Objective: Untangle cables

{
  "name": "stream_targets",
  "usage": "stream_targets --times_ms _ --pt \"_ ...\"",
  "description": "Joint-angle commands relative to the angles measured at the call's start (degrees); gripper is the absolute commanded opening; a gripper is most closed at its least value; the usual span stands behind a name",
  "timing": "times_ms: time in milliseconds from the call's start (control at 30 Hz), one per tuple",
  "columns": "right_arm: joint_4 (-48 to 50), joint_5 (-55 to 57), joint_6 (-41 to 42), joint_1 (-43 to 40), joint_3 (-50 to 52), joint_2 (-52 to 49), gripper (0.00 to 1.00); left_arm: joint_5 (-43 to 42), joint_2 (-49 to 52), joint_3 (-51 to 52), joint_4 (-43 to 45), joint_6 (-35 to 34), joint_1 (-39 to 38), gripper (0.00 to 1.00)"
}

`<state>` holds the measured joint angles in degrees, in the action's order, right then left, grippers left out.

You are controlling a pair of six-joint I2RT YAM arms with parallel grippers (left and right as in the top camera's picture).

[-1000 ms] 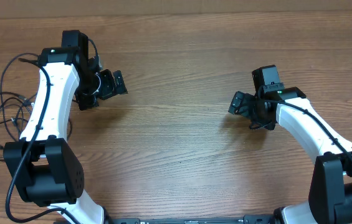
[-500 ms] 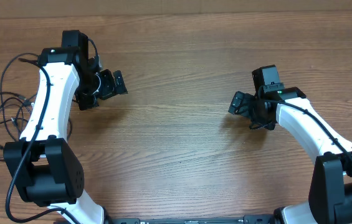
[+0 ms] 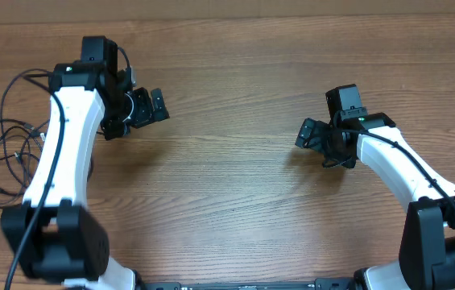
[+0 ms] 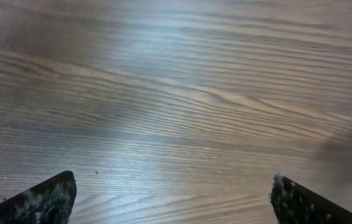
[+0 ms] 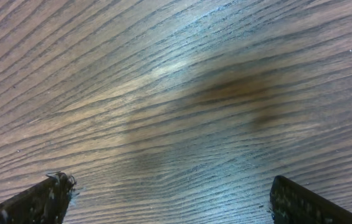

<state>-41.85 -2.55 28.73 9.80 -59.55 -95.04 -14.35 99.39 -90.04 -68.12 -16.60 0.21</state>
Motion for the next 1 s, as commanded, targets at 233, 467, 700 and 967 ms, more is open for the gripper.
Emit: stream_targets --times_ms 233,467,700,967 --pt "0.2 0.55 0.42 0.02 0.35 -0.24 1.0 -0.11 -17.51 0.11 -0.02 -0.79 -2.16 0.99" --pt "0.17 0.55 0.42 0.02 0.35 -0.24 1.0 -0.11 -20.31 1.51 0.0 -0.79 -2.16 1.0" --pt "0.17 0.55 0.44 0.02 0.35 -0.24 1.0 -0.11 -21.38 11.91 0.0 -0.79 -2.19 1.0" --pt "0.2 0.55 0.44 0.02 0.35 -0.24 1.0 -0.09 -24.04 30.12 2.43 -0.79 -2.16 1.0"
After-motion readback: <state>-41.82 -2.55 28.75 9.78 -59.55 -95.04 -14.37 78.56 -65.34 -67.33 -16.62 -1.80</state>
